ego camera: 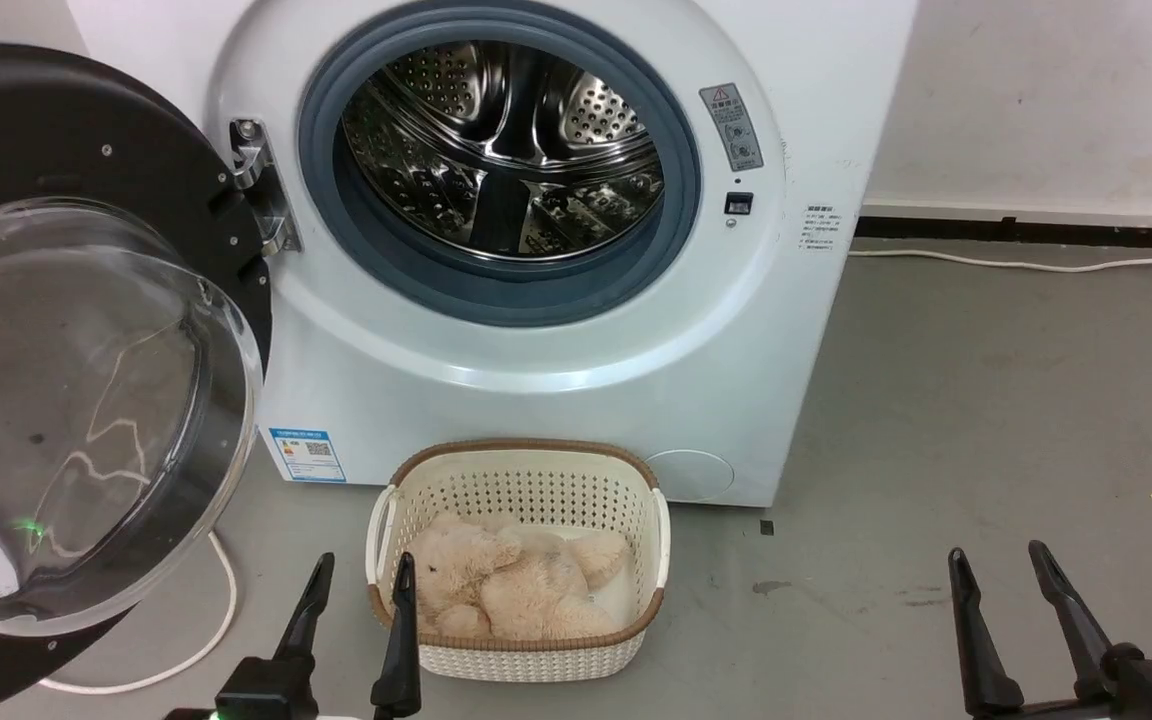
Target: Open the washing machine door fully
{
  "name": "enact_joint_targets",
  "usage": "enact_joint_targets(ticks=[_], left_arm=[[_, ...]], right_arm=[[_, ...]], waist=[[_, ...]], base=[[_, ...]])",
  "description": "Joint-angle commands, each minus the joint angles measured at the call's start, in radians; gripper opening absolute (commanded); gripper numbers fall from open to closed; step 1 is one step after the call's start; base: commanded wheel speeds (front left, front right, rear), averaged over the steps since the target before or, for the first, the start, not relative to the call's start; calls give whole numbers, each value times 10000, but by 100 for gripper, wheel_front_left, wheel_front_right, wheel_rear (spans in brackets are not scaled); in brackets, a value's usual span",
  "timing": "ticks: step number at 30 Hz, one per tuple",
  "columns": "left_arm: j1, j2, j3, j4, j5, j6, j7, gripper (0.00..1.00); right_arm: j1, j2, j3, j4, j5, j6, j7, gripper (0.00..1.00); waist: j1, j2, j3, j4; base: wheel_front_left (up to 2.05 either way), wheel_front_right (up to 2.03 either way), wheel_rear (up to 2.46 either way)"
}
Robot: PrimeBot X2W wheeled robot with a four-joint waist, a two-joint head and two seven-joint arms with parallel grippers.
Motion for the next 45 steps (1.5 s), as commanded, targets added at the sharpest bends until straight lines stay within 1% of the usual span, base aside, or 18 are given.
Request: enact_joint_targets(ticks=[1, 11, 12, 45], left_arm=[[32, -32, 10, 43, 62, -58, -53, 100], [15, -164, 124, 147, 54, -244, -53, 100], [-1, -133, 94, 137, 58, -221, 4, 0], [-198, -257, 470, -2, 527, -393, 584, 0]], right_arm=[[56, 26, 6, -16, 59, 8, -44, 100], [40, 26, 43, -4, 37, 8, -45, 100], [-1, 0, 33, 0, -3, 0, 2, 0], [-313, 4, 152, 5, -245, 2, 584, 0]], waist=[[0, 0, 7, 7], [0, 0, 20, 33], [2, 0, 22, 33], [1, 0, 110, 34]], base=[[0, 0, 0], [0, 0, 0], [0, 0, 0], [0, 0, 0]])
